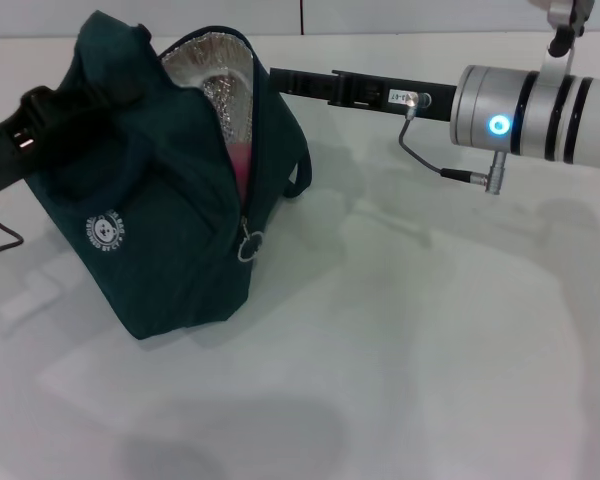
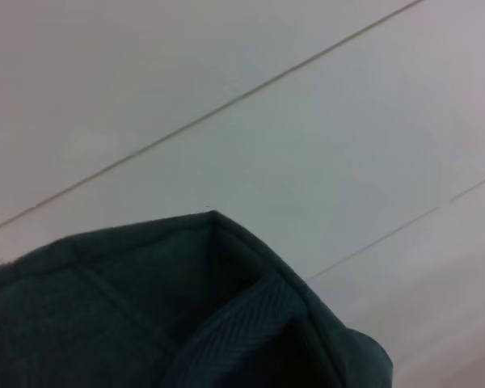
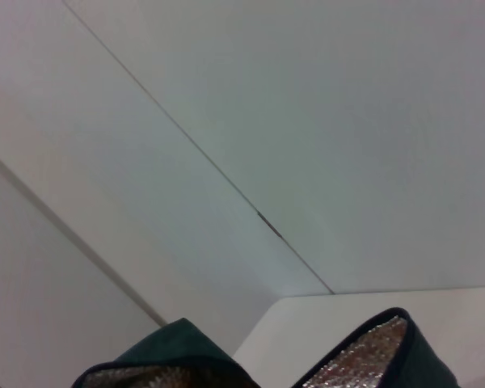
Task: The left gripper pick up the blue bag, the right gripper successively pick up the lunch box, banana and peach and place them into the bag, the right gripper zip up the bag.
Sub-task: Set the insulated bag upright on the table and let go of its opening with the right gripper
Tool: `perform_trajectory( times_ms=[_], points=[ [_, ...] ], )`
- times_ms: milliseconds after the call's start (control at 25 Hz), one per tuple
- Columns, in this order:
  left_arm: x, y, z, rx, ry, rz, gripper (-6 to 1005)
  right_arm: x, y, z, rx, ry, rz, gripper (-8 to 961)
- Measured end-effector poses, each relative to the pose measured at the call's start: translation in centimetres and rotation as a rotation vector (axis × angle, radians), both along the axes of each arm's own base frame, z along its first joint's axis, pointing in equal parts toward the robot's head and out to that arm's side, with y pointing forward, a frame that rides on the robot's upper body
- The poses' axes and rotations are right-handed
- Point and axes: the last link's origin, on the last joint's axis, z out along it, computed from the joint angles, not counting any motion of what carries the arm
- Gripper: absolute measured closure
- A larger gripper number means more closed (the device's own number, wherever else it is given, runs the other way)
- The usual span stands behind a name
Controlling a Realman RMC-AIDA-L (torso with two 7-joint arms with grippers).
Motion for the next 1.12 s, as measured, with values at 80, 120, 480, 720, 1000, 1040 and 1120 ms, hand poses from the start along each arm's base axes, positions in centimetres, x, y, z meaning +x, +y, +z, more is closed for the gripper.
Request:
perform_trajectory(
  times_ms=[80, 120, 480, 720, 1000, 1040, 1120],
  points=[
    [0.1, -0.1, -0.3, -0.009, -0.002, -0.003, 957, 0.1, -0.1, -0.2, -0.003, -0.011, -0.001, 374],
    [0.2, -0.1, -0.4, -0.012, -0.003, -0.005, 957, 0.1, -0.1, -0.3, -0.006, -0.017, 0.001, 374],
    [0.4, -0.3, -1.4, -0.033, -0.012, -0.015, 957, -0.1, -0.4, -0.7, -0.018, -0.033, 0.016, 378],
    [0.5, -0.2, -1.5, -0.034, -0.013, -0.017, 957, 0.0, -0.6, -1.0, -0.026, -0.052, 0.028, 381],
    [0.2, -0.6, -1.6, -0.032, -0.016, -0.006, 957, 0.4, -1.0, -1.5, -0.024, -0.094, 0.061, 384],
    [0.1, -0.7, -1.5, -0.032, -0.017, -0.006, 957, 0.4, -1.0, -1.5, -0.014, -0.098, 0.076, 384],
    [-0.1, -0.9, -1.4, -0.031, -0.020, -0.006, 957, 0.4, -1.2, -1.3, 0.013, -0.094, 0.113, 385]
  ],
)
